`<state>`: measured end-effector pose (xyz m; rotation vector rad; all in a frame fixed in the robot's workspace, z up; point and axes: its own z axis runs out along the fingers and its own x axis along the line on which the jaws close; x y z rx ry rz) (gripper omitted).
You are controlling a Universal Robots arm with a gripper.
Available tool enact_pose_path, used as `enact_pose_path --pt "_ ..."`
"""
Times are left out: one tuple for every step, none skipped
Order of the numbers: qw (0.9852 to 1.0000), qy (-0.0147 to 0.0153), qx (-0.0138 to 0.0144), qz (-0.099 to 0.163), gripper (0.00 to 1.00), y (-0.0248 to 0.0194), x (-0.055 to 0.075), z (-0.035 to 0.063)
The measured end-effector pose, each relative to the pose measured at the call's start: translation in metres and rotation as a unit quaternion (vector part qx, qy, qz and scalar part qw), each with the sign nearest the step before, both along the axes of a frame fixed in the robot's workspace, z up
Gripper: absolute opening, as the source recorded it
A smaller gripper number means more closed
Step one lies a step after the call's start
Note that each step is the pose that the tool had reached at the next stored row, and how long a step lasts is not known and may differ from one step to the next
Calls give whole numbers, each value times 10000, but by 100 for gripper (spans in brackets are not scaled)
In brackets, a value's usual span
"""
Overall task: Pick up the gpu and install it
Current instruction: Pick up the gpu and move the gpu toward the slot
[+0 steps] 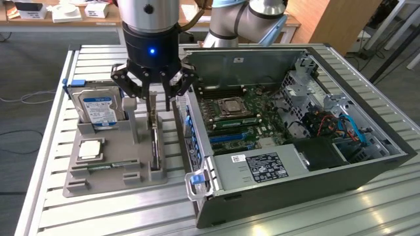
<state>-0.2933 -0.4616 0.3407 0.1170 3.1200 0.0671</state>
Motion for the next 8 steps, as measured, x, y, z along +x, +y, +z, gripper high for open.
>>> enact_pose_path --pt "10000 2 0 0 42 0 0 -18" --pt "10000 4 0 0 42 0 0 -38" --pt "10000 7 0 0 42 0 0 -56" --pt "10000 9 0 0 42 0 0 -74" --pt "10000 11 0 0 42 0 0 -92" --pt "10000 14 0 0 42 -1 0 -110" --pt "10000 16 0 0 42 -1 0 -127" --pt "10000 19 0 0 42 -1 0 -147"
